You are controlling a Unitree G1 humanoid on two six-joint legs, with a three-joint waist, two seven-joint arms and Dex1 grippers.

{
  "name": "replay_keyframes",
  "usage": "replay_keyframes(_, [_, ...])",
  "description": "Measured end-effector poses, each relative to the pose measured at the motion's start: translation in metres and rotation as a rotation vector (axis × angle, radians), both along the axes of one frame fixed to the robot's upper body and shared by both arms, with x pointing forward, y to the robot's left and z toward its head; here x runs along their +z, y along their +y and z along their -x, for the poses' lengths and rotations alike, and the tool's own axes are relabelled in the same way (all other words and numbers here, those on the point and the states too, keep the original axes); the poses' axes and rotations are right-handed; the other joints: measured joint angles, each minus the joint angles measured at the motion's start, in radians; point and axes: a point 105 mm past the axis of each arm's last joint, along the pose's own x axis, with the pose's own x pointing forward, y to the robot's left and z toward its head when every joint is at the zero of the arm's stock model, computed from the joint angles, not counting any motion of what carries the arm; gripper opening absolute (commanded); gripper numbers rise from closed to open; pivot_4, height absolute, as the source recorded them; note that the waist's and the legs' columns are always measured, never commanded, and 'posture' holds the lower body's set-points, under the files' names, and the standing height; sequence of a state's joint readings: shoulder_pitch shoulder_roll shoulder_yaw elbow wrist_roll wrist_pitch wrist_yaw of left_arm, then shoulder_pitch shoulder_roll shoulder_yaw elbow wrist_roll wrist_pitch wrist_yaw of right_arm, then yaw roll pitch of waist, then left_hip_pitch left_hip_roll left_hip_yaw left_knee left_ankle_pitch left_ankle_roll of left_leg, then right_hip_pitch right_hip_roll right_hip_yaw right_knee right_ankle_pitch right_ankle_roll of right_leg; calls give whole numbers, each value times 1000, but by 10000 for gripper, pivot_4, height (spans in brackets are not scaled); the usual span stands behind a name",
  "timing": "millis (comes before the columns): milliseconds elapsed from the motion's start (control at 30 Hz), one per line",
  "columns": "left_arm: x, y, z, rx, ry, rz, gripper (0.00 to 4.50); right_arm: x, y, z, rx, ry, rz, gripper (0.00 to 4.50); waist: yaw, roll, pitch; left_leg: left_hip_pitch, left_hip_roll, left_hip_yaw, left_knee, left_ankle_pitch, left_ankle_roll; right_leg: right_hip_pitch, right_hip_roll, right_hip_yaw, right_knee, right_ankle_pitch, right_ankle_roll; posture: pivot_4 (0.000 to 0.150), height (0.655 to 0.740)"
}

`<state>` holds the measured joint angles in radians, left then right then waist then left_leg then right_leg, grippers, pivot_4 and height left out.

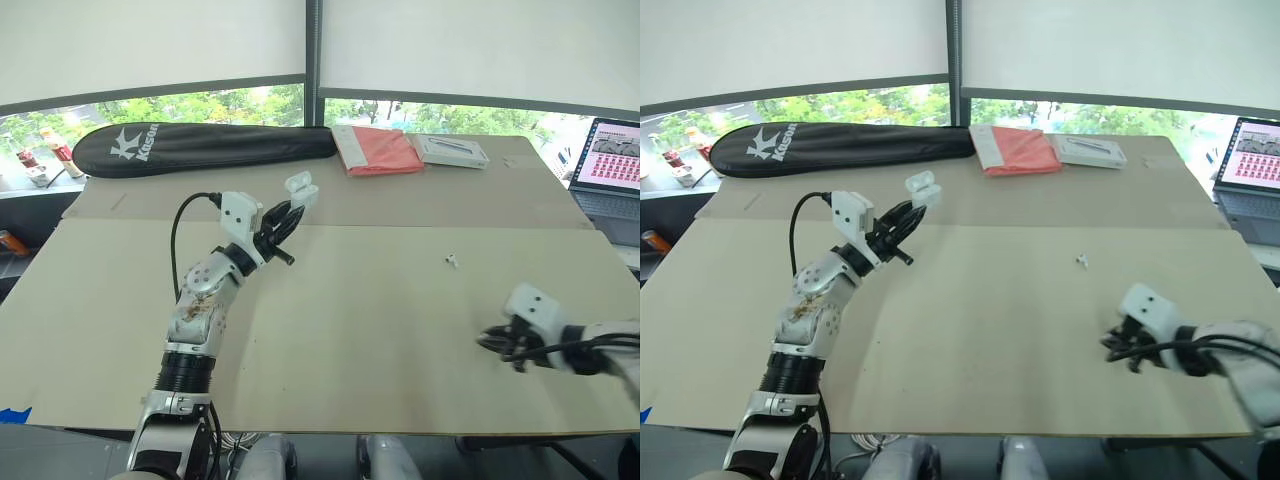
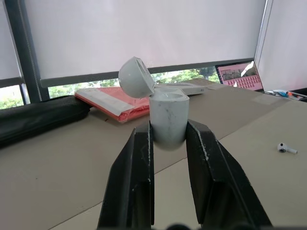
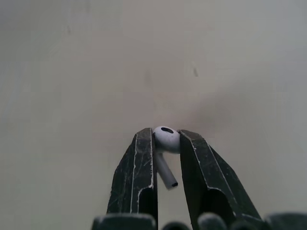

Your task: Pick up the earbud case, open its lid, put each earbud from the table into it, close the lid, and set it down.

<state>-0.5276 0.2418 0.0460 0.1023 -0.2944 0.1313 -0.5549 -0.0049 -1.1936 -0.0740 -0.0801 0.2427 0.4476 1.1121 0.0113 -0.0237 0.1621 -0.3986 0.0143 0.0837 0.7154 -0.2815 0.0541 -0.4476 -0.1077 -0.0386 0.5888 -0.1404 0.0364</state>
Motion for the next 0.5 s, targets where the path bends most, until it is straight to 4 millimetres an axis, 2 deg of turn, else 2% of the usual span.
replay_keyframes(100, [-4,6,0,27,11,8,4628,4,-26,5,66,90,103,3283,-3,0,0,3,0,0,0,0,0,4,0,0,-2,0,1,1500,7400])
replay_keyframes(267, [-10,13,0,62,27,12,4628,-8,-60,7,99,155,214,3283,0,0,0,6,0,1,0,-1,1,7,0,0,-4,-1,2,1500,7400])
replay_keyframes(367, [-13,17,3,79,31,12,4628,-10,-72,5,109,164,243,3283,0,0,0,6,0,1,0,-1,1,8,-1,1,-4,-1,2,1500,7400])
replay_keyframes(433, [-14,18,5,83,31,9,4628,-10,-74,3,131,167,255,13803,0,0,0,6,0,1,0,-1,1,8,-1,0,-4,-1,2,1500,7400])
replay_keyframes(500, [-13,20,7,87,23,5,4628,-10,-77,2,131,162,256,20547,1,0,0,7,0,1,0,-1,1,9,-1,0,-4,-1,2,1500,7400])
